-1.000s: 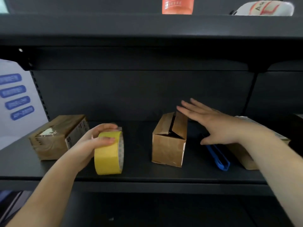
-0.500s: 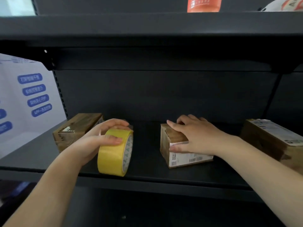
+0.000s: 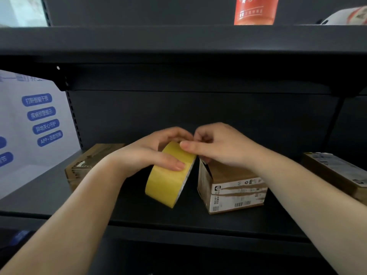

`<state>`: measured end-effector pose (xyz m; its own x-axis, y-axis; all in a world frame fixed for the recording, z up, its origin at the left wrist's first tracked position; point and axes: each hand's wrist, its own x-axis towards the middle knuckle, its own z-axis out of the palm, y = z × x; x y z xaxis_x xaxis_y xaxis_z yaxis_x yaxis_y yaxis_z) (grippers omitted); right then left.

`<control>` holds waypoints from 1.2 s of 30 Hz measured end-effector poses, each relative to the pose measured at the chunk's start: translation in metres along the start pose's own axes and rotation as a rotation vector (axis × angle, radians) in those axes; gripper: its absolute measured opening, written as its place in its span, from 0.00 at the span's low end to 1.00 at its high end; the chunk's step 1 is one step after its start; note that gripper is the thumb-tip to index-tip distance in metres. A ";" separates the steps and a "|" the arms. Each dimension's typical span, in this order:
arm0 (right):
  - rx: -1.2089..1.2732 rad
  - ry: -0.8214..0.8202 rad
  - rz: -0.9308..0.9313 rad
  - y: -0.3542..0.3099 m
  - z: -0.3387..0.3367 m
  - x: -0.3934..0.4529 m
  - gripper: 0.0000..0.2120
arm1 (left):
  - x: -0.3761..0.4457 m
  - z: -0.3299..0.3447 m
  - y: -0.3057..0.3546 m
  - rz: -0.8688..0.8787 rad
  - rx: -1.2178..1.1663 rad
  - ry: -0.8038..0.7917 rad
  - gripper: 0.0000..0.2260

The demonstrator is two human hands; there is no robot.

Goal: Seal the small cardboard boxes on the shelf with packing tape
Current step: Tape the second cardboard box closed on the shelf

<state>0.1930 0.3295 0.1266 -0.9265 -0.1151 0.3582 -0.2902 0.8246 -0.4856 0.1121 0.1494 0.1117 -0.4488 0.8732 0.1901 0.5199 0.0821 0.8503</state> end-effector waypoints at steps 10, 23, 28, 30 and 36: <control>0.199 -0.130 0.115 0.003 0.013 0.006 0.19 | -0.016 0.002 -0.004 0.086 -0.071 0.018 0.28; 0.484 0.259 0.025 -0.004 0.014 0.019 0.15 | -0.022 0.020 -0.047 0.265 -0.501 0.258 0.17; 0.609 0.248 0.083 0.001 0.012 0.020 0.17 | -0.024 0.007 -0.037 0.361 -0.468 0.132 0.10; 0.645 0.329 0.128 0.004 0.002 0.022 0.19 | -0.022 -0.002 -0.023 0.298 -0.361 0.164 0.12; 0.650 0.397 0.249 0.032 -0.045 0.010 0.18 | -0.023 -0.013 -0.031 0.149 -0.683 -0.021 0.19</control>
<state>0.1852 0.3794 0.1503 -0.8635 0.3363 0.3759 -0.2808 0.2985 -0.9121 0.0970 0.1204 0.0878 -0.3905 0.8612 0.3253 -0.0013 -0.3538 0.9353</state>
